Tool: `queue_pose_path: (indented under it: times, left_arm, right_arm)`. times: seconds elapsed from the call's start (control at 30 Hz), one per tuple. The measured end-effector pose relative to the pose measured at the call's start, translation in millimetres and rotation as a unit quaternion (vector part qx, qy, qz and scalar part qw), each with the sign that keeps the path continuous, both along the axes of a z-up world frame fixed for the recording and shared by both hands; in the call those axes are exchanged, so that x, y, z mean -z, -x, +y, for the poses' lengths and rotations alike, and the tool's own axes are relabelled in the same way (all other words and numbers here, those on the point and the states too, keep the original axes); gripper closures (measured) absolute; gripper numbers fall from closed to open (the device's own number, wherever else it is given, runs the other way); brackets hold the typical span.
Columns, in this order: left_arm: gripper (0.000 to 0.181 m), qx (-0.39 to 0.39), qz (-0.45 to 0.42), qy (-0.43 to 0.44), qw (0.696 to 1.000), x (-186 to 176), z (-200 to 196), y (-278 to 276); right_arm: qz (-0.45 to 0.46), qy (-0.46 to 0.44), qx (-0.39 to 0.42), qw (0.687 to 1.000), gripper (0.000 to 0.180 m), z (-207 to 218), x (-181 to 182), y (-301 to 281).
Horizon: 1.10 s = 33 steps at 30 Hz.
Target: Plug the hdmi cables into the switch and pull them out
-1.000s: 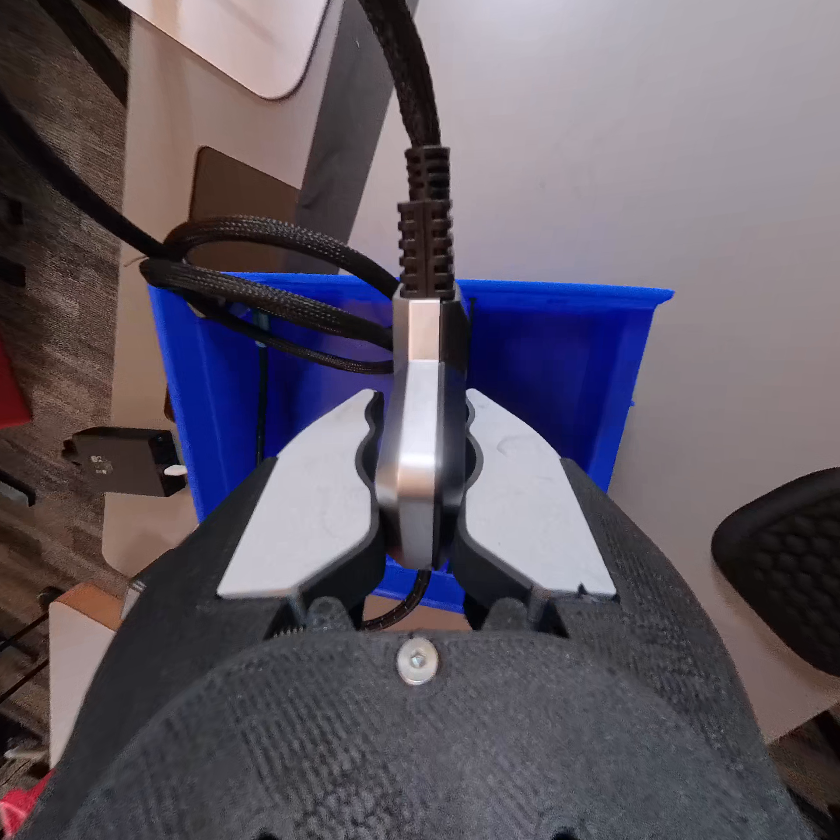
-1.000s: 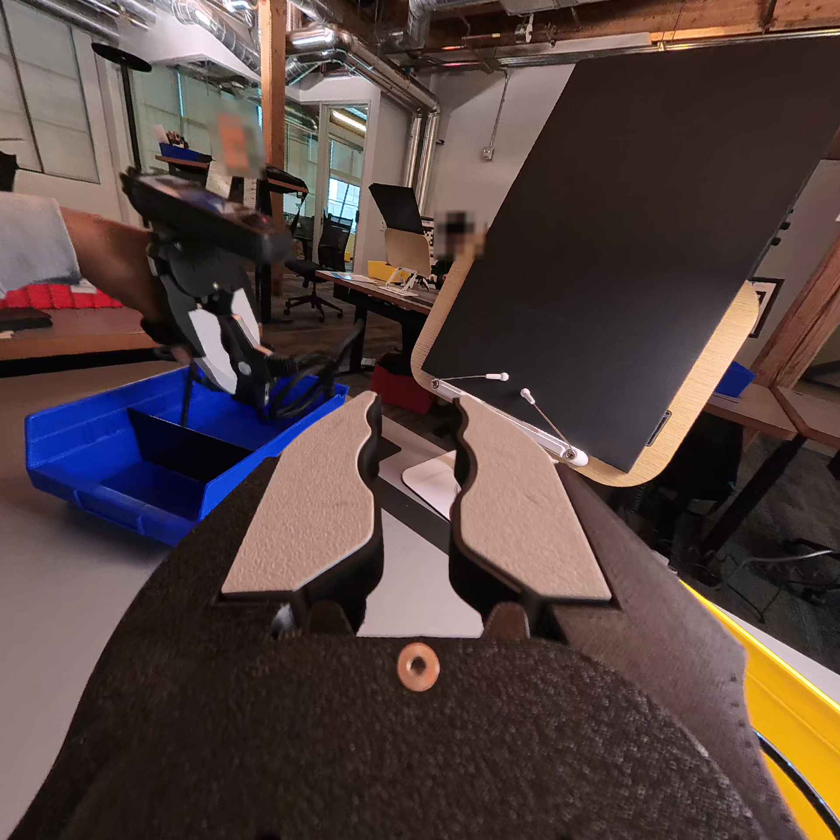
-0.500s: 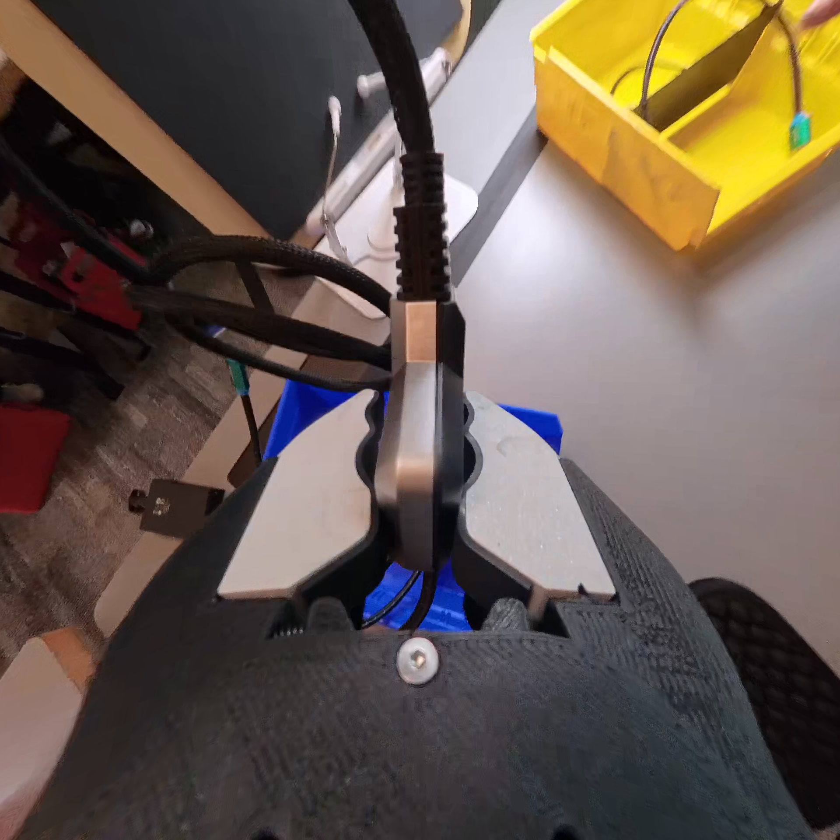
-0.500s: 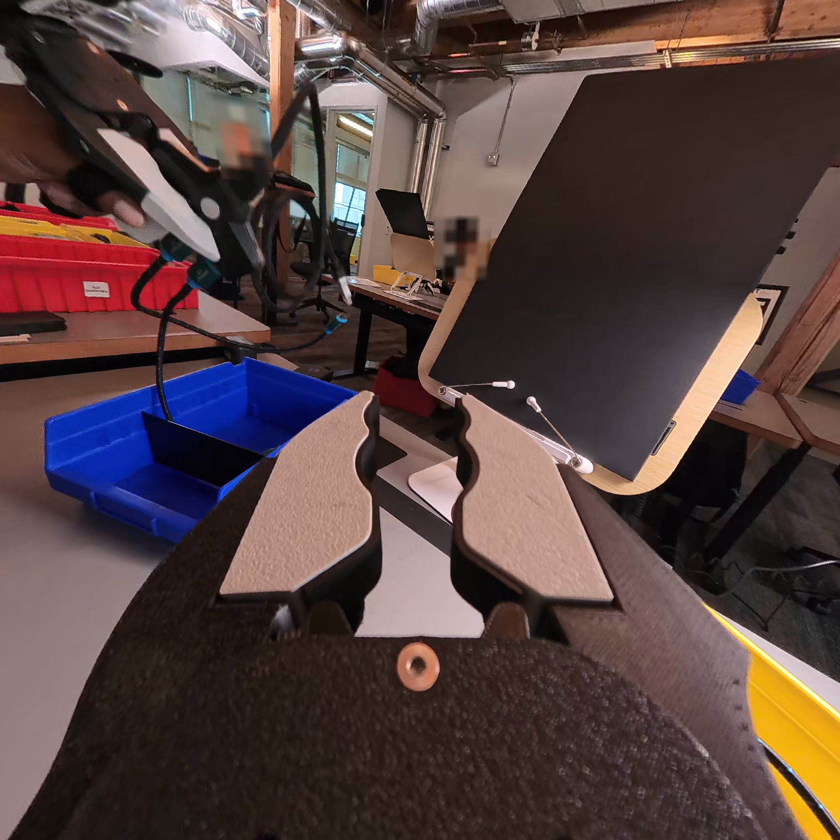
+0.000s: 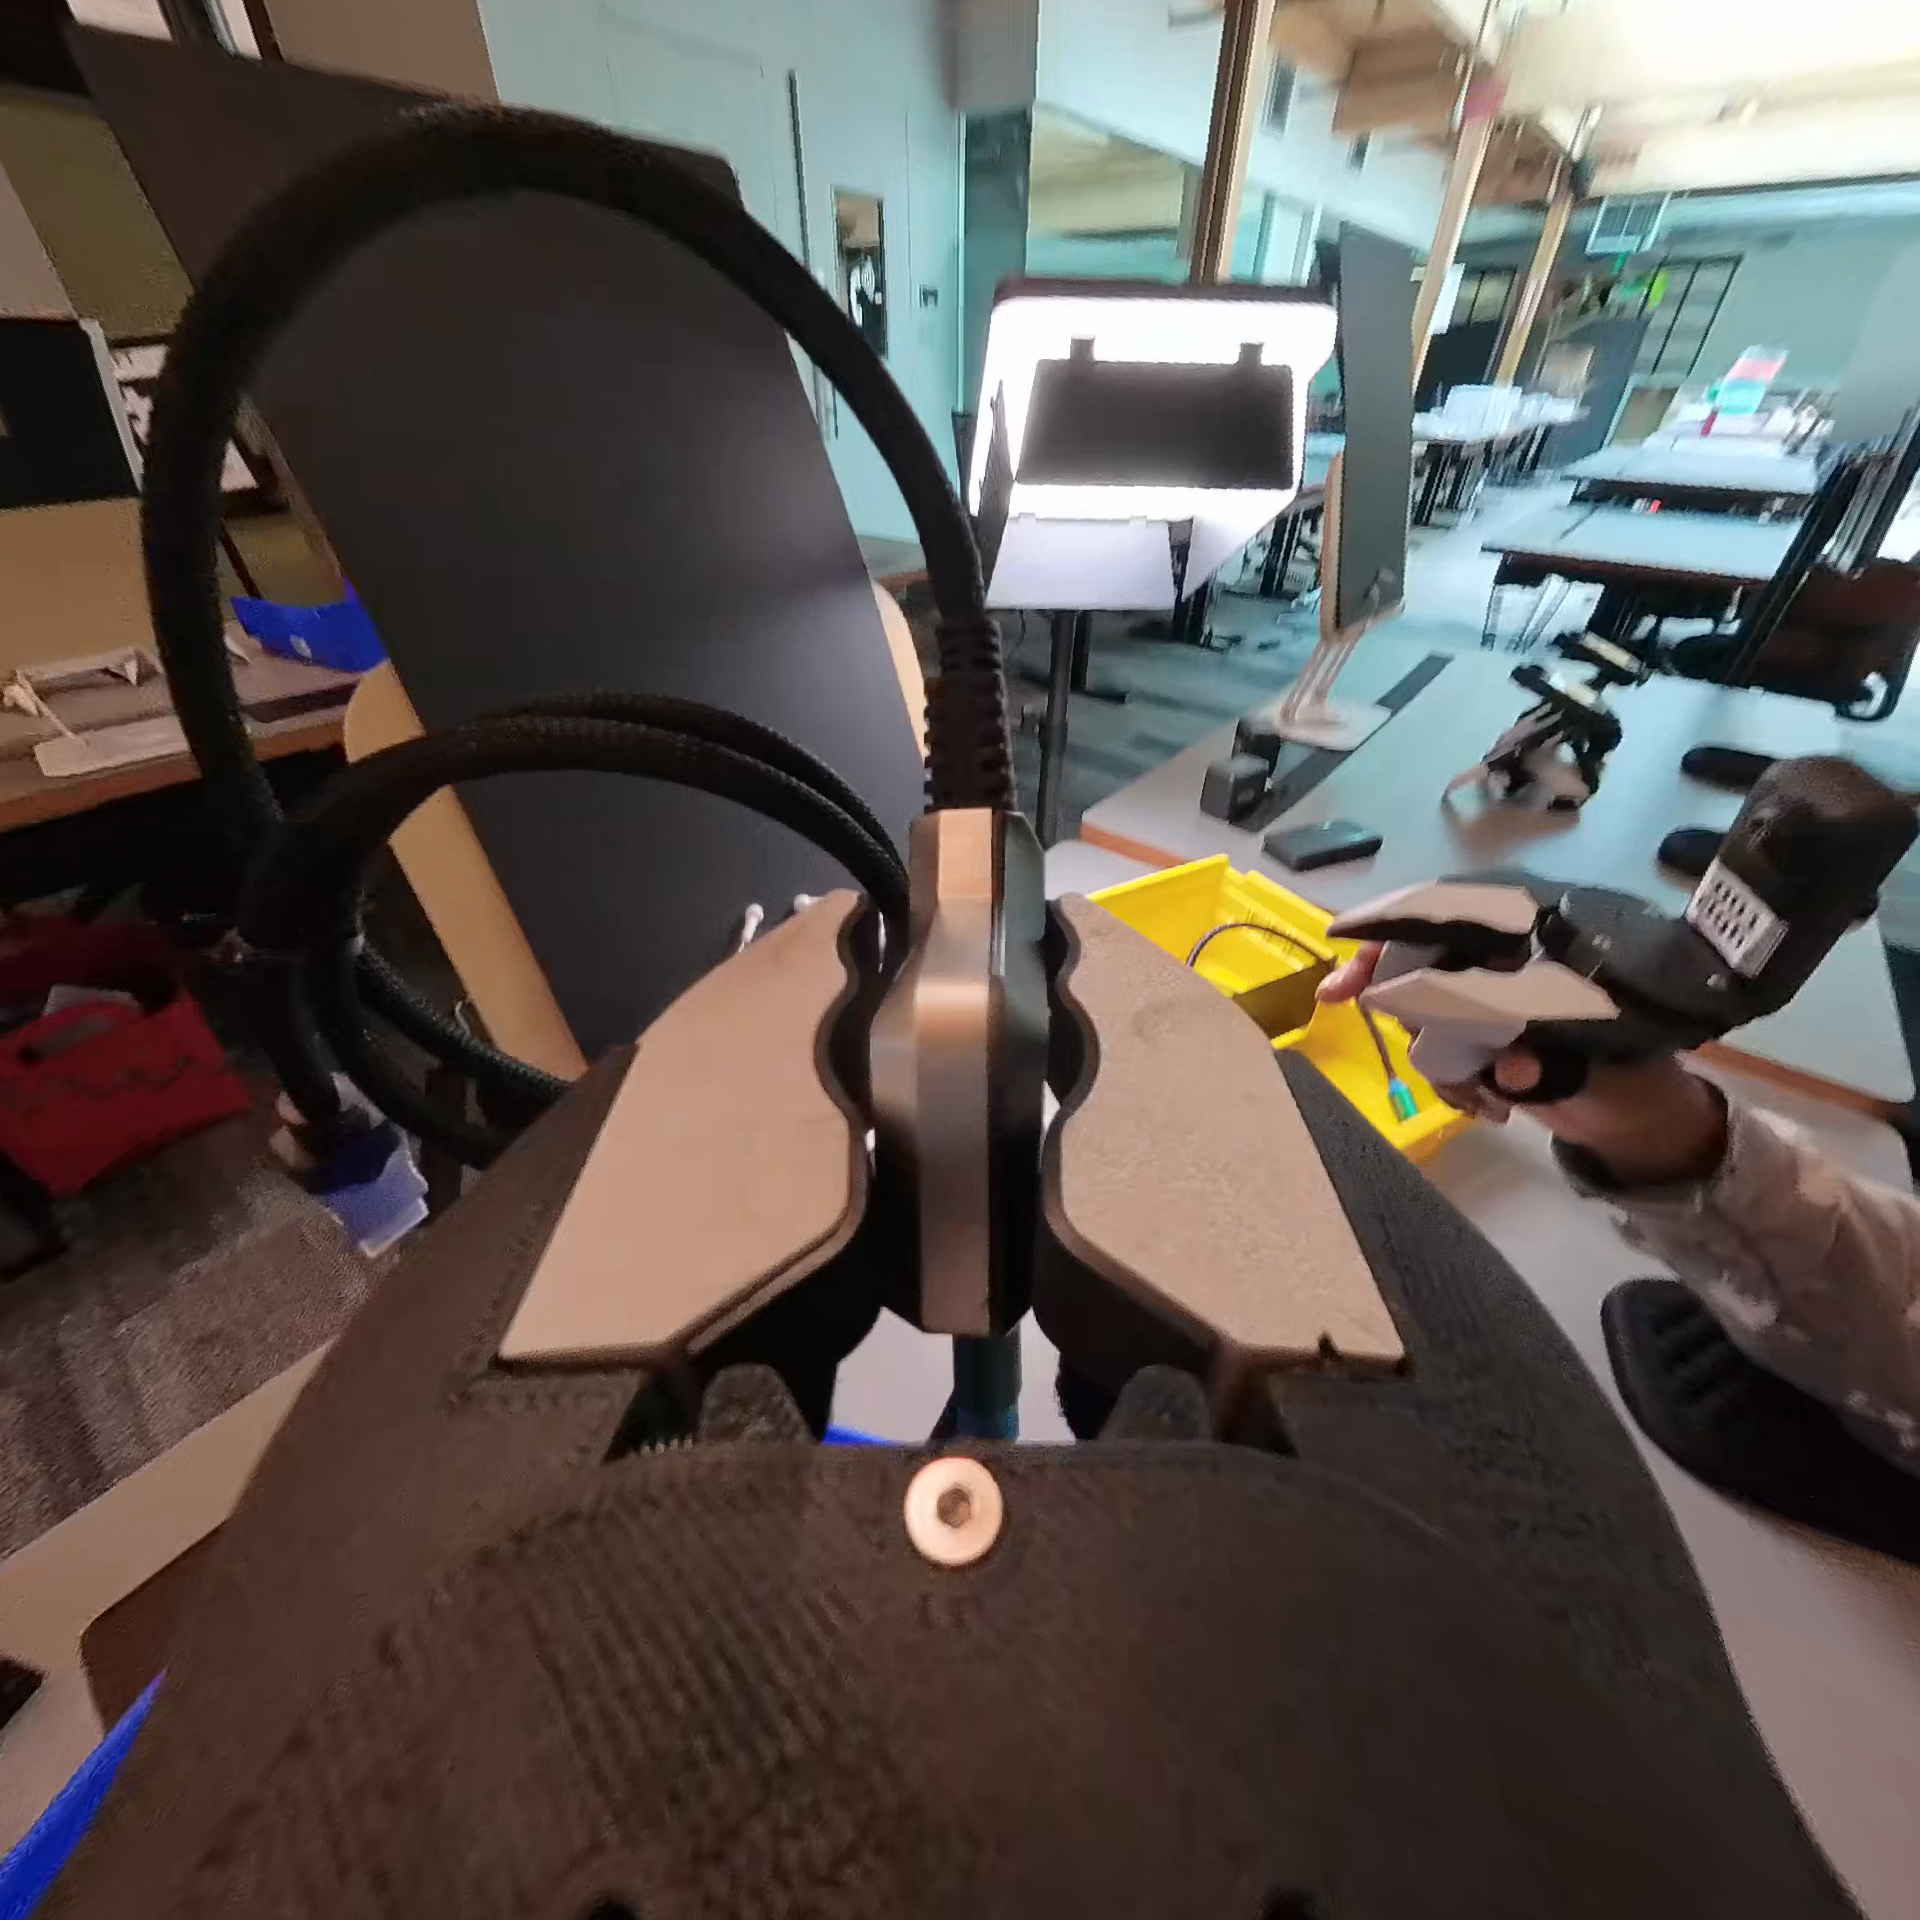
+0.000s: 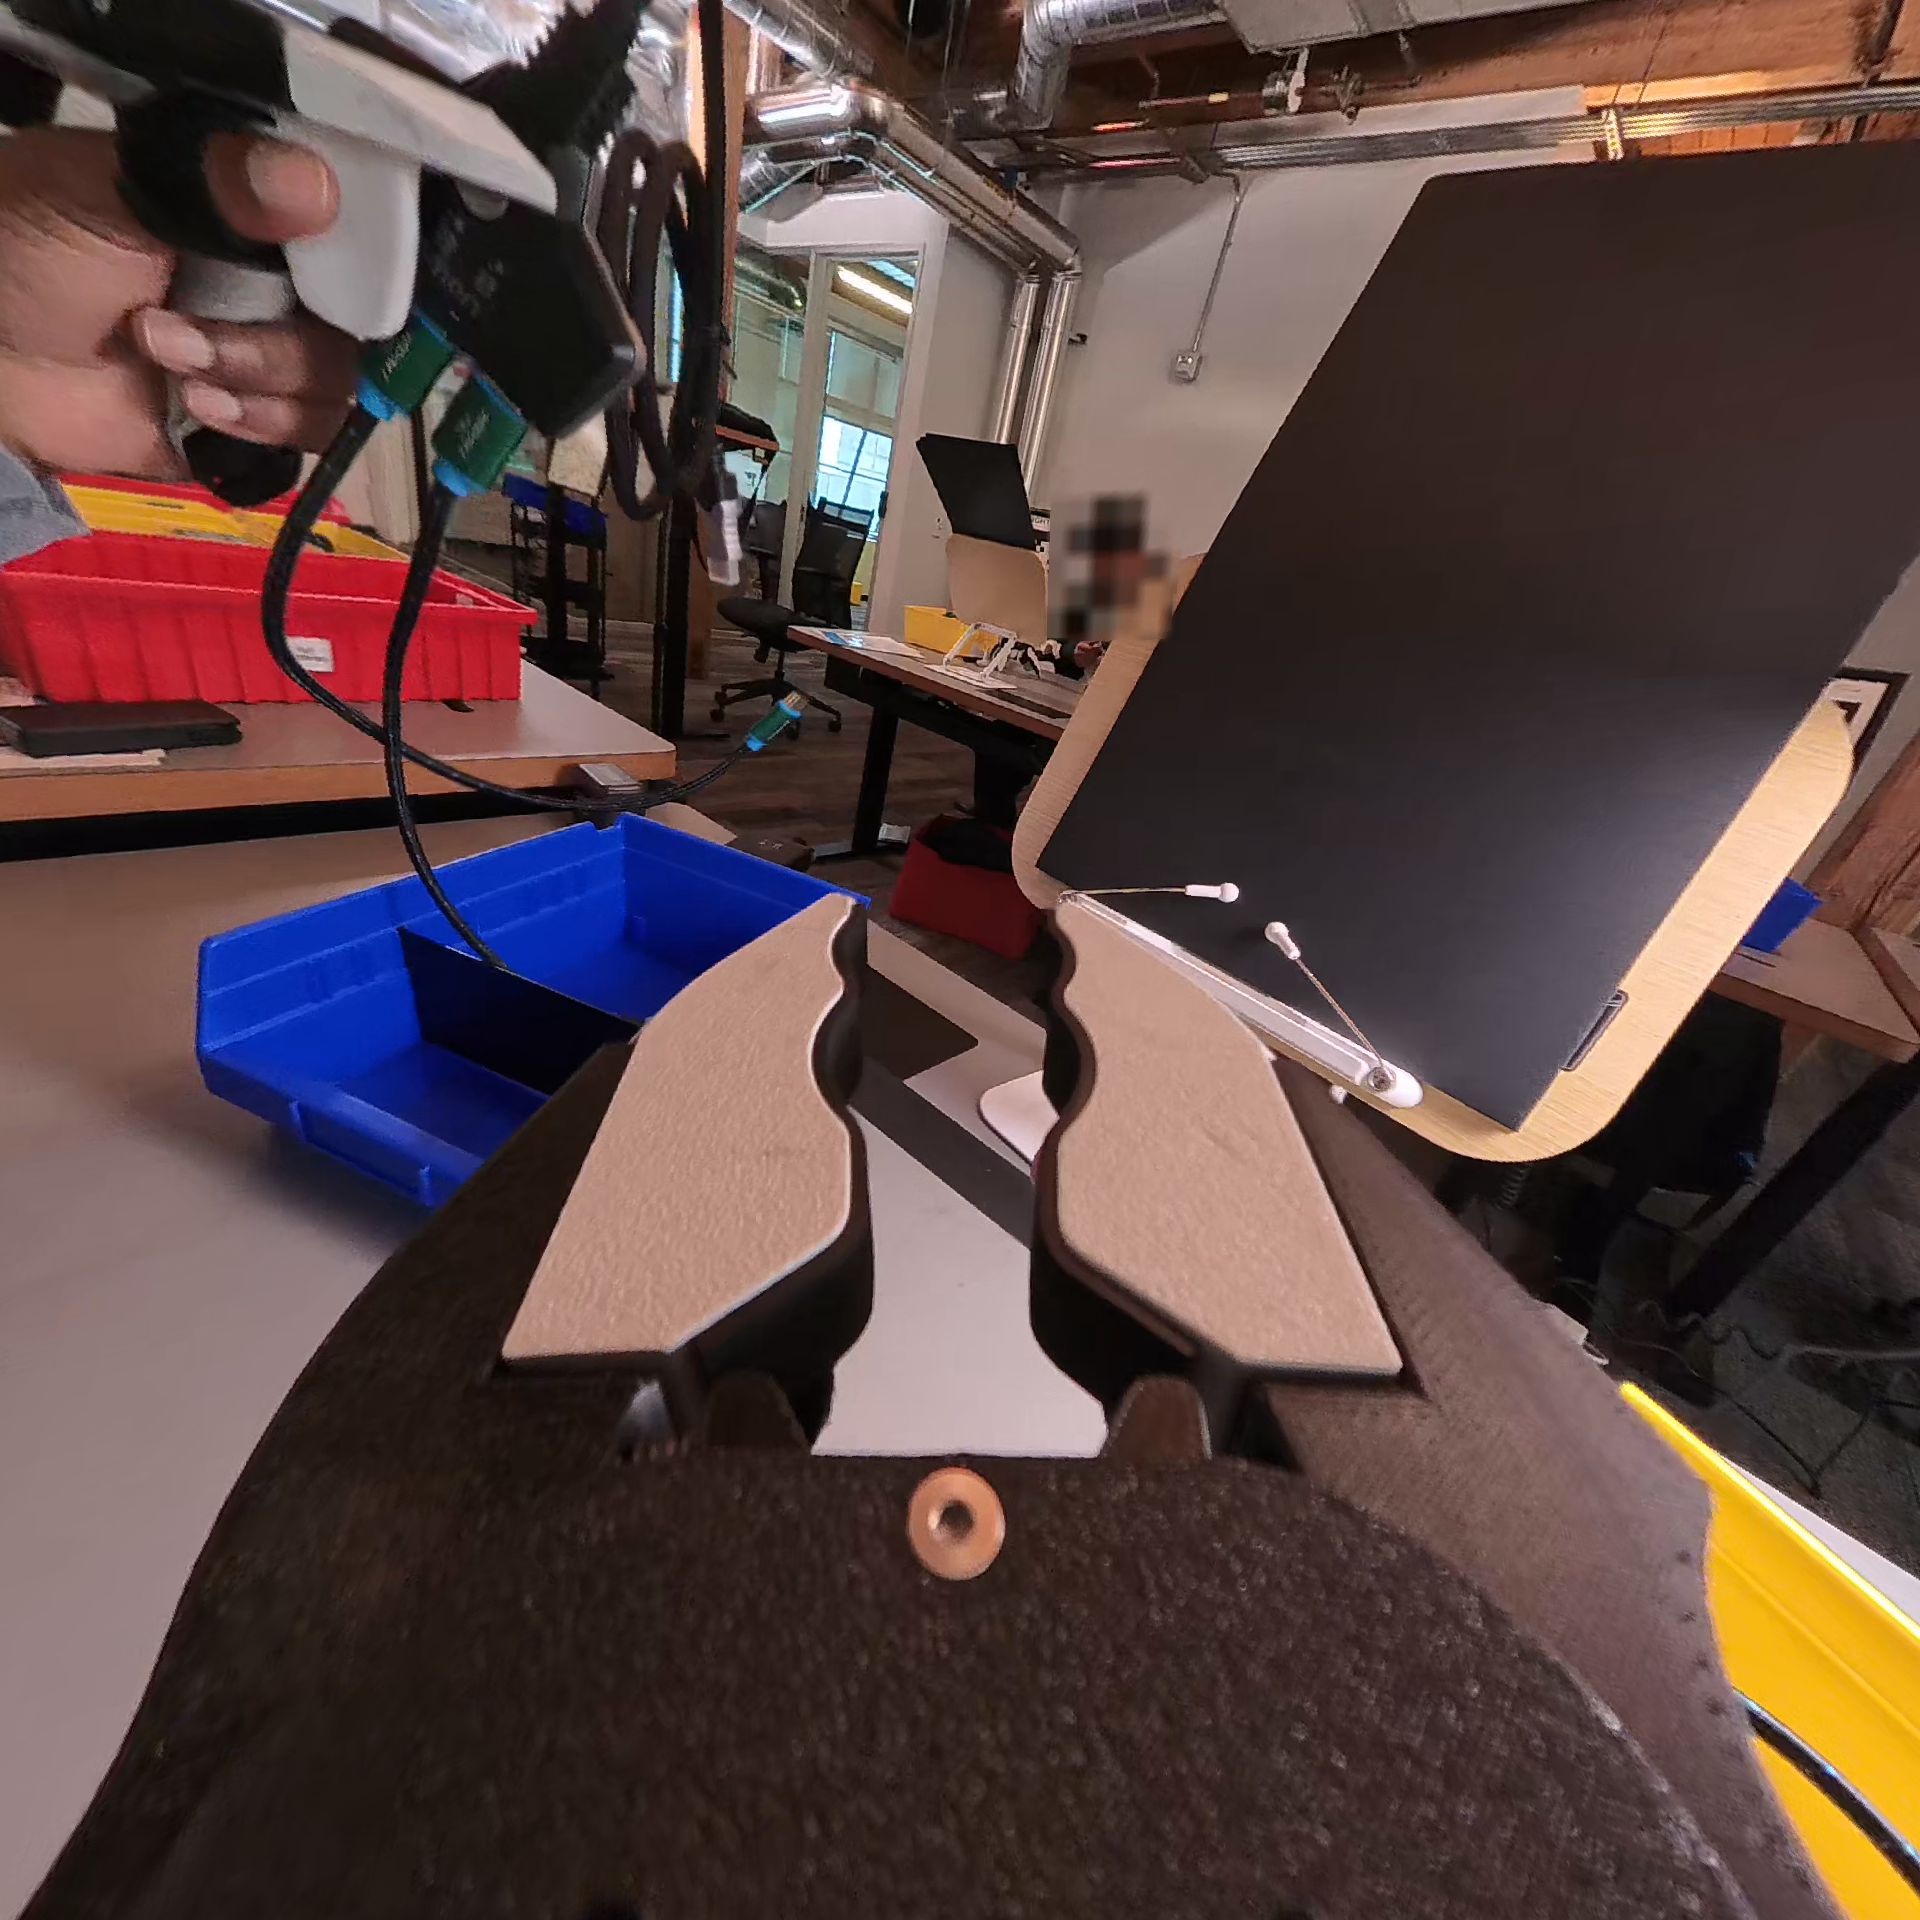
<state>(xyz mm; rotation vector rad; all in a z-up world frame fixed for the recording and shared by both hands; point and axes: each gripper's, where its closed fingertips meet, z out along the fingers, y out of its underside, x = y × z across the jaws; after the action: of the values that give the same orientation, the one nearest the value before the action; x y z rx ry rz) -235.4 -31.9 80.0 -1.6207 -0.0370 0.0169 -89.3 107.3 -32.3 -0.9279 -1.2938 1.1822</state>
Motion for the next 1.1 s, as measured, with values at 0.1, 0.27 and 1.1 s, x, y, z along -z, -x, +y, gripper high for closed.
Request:
queue_pose_path:
  times: [0.1,0.27,1.1]
  left_arm:
    - [0.15,-0.004,0.004,-0.017,1.0,-18,-1,0]
    - [0.15,0.014,0.015,-0.031,0.999,-50,0,-15]
    - [0.15,0.263,-0.057,-0.138,0.953,-1,78,-211]
  right_arm:
    - [-0.007,0.002,-0.005,1.0,0.149,-1,4,2]
    - [-0.008,0.011,-0.026,1.0,0.149,-8,4,2]
    - [0.026,0.109,-0.263,0.958,0.15,-76,-55,-61]
